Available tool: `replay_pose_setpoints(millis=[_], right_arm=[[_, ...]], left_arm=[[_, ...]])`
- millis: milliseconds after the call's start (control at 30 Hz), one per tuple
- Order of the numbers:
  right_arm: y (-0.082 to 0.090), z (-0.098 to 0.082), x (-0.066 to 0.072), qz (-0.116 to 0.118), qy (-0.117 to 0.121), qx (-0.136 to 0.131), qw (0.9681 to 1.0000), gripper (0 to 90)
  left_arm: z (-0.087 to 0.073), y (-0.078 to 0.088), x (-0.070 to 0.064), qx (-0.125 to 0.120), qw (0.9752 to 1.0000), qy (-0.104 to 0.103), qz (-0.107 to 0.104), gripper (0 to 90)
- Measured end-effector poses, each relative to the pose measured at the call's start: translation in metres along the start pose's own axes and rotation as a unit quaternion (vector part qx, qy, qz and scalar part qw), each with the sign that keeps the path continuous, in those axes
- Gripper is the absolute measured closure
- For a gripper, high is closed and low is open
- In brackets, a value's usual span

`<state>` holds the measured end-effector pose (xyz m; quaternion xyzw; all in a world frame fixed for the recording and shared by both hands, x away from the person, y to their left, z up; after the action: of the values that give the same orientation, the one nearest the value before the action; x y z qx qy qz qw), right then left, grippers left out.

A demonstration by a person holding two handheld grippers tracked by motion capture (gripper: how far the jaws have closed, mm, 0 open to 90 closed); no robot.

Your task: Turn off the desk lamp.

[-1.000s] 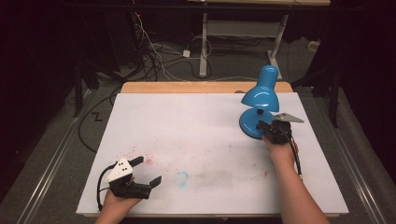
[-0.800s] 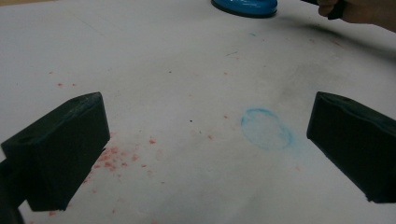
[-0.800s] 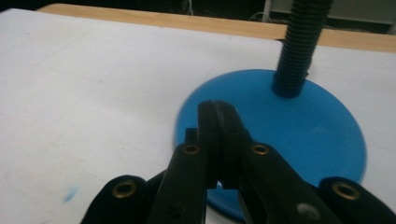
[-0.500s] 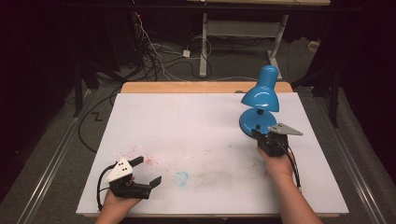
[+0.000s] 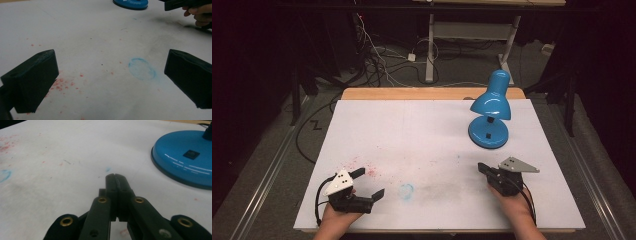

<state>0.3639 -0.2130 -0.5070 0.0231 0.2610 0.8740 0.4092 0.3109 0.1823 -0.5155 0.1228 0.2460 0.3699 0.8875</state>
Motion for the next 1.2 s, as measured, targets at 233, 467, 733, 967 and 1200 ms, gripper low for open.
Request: replay_pose_setpoints(millis=[233,467,733,967,1200], right_arm=[[0.010,-0.008,0.009,0.000,0.003,-0.012,0.9999,90.0],[0.007,-0.008,0.008,-0.002,0.009,0.002,1.0000,78.0],[0.004,-0.012,0.006,0.004,0.002,0.028,0.9996,35.1],[0.005,-0.011,0.009,0.009,0.022,0.024,0.9994,12.8],[0.022,-0.004,0.011,0.005,0.013,-0.032,0.9994,0.6]], left_arm=[[0.000,-0.002,-0.001,-0.001,1.0000,0.003,-0.001,0.0],[-0.001,-0.003,-0.002,0.005,1.0000,-0.001,-0.004,0.0],[-0.001,-0.001,0.001,0.004,1.0000,0.000,-0.001,0.0],[-0.001,-0.002,0.000,0.006,1.0000,0.000,-0.002,0.0],[0.000,-0.002,0.001,0.004,1.0000,-0.003,0.002,0.0]])
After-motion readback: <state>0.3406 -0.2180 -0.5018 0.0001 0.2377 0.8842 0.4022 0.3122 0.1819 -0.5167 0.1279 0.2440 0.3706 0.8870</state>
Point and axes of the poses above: each handheld gripper's, and its own axes: y roughly backward along the jaws, z roughly out of its top, x roughly to its left, the point moved 6 cm from there along -y, roughly forward along the jaws, and after that the axes turned 14 degrees about y, right-handed, at the moved point
